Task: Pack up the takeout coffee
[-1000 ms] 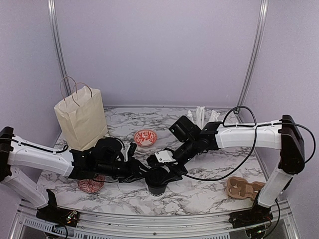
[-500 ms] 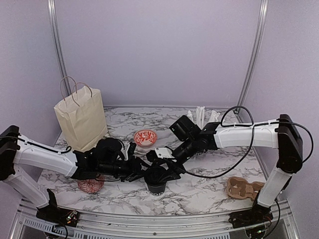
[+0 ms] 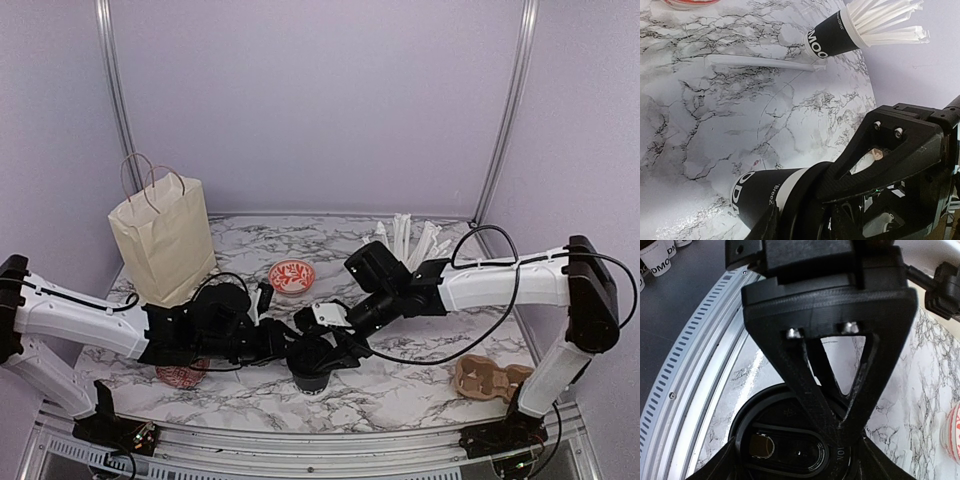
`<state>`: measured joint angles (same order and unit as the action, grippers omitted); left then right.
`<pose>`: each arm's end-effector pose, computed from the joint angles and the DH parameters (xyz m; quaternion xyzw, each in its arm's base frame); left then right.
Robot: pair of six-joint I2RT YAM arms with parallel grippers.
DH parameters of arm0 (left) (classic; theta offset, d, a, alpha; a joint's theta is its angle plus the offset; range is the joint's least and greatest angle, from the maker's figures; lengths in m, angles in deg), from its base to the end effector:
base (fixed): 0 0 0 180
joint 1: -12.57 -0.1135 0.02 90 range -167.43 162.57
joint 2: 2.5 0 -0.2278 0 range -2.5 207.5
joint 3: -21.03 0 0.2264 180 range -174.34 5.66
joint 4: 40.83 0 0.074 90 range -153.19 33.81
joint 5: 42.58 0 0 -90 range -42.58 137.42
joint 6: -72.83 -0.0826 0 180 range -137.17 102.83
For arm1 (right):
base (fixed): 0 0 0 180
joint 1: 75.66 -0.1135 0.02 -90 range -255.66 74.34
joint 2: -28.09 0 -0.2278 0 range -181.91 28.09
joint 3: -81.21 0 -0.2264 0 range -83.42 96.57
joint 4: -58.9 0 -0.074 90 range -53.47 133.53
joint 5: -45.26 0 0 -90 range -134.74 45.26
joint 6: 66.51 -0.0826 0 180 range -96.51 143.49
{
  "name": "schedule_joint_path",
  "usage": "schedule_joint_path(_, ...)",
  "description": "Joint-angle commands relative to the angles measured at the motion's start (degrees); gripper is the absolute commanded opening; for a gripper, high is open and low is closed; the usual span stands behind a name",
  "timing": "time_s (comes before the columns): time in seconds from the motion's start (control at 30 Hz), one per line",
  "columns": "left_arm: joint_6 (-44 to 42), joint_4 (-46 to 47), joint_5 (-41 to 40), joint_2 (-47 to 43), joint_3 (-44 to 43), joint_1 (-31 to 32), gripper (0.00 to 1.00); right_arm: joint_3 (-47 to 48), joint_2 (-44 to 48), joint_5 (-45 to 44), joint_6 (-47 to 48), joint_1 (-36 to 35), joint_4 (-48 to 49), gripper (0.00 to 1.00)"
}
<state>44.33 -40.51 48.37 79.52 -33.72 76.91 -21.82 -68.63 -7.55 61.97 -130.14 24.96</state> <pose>0.1413 -0.2973 0.1644 0.0255 0.8520 -0.4688 0.2317 0.1584 0.3078 0.1506 -0.7215 0.5481 0.3412 0.2503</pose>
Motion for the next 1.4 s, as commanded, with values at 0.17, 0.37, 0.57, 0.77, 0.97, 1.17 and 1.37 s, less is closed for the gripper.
schedule_joint_path(0.17,-7.8,-15.6,-2.7,-3.5,-3.6,3.5,0.38,-9.0,0.2,-13.0,5.4,-2.6,-13.7,0.76)
schedule_joint_path(0.37,-8.0,-17.7,-3.9,-5.8,-4.1,3.8,0.41,-4.5,1.8,-11.6,5.2,-2.1,-16.8,0.85)
schedule_joint_path(0.57,-8.2,-19.1,-5.4,-8.9,-3.7,3.8,0.44,0.1,1.9,-10.1,3.9,-1.9,-20.9,0.88)
schedule_joint_path(0.77,-8.9,-20.4,-7.1,-11.2,-3.4,3.8,0.45,3.0,2.9,-9.6,1.7,-1.8,-23.6,0.91)
schedule_joint_path(0.97,-10.2,-20.3,-6.2,-9.4,-4.3,3.8,0.45,4.3,3.0,-11.6,-0.9,-1.8,-21.8,0.91)
schedule_joint_path(1.17,-13.2,-18.3,-4.2,-7.1,-5.8,3.8,0.46,7.0,1.9,-9.5,-0.3,-1.1,-23.6,0.86)
schedule_joint_path(1.37,-14.9,-14.8,-4.0,-7.0,-5.4,3.8,0.51,11.8,0.8,-8.0,0.8,-0.7,-23.8,0.97)
